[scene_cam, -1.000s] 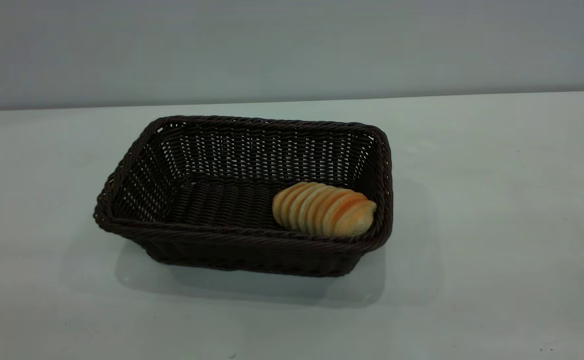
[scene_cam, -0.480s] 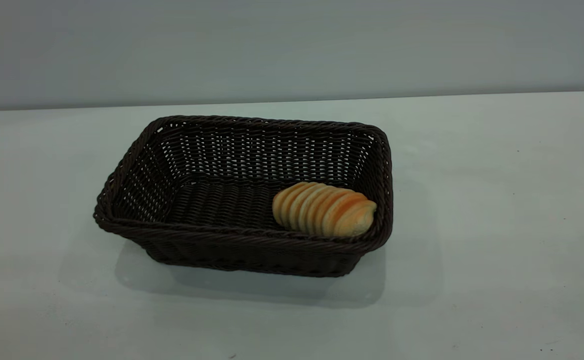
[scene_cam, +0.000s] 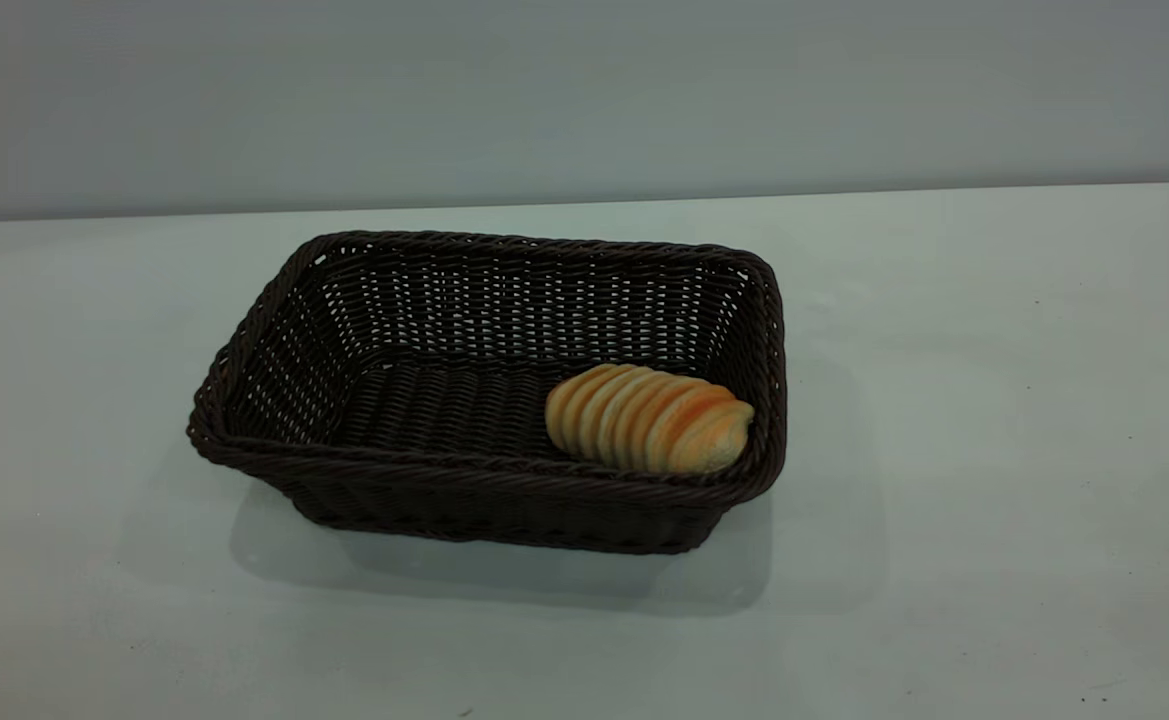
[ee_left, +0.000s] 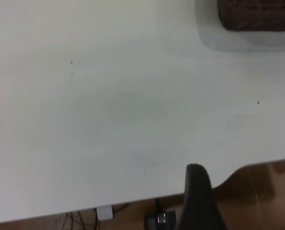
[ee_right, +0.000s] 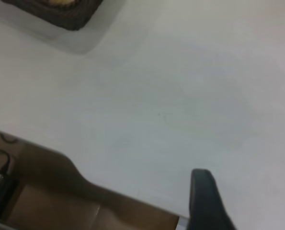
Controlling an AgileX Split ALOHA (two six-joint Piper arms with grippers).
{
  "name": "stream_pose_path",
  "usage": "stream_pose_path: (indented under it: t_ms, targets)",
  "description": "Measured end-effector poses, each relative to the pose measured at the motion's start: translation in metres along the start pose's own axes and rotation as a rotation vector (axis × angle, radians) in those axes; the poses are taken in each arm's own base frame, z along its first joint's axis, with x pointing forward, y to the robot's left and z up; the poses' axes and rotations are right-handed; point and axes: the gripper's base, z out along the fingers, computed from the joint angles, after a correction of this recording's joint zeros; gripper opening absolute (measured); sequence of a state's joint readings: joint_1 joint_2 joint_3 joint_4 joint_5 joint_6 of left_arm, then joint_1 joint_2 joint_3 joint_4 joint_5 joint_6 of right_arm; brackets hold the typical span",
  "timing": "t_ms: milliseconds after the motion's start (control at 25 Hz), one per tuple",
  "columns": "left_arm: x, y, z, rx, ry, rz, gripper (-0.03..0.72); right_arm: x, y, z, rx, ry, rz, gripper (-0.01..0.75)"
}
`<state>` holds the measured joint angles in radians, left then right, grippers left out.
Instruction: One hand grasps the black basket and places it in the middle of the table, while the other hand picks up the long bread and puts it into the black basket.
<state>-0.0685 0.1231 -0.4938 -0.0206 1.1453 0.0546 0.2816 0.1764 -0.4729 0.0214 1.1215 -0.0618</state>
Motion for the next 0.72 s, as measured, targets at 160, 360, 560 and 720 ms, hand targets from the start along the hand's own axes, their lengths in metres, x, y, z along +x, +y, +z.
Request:
stream_pose_path:
  t_ms: [160, 360, 560, 720]
  targets:
    - [-0.0003, 0.0, 0.0011, 0.0, -0.006, 0.0, 0.571, 0.0001, -0.0017, 0.0, 0.019, 0.001, 0.029, 0.423]
    - [-0.0001, 0.0, 0.0014, 0.0, -0.005, 0.001, 0.571, 0.0002, -0.0028, 0.0, 0.031, 0.001, 0.041, 0.423]
    - [-0.0001, -0.0001, 0.0014, 0.001, -0.005, 0.001, 0.571, 0.0002, -0.0028, 0.0, 0.031, 0.001, 0.047, 0.423]
    - [-0.0001, -0.0001, 0.0014, 0.001, -0.005, 0.001, 0.571, 0.0004, -0.0028, 0.0002, 0.03, 0.002, 0.047, 0.423]
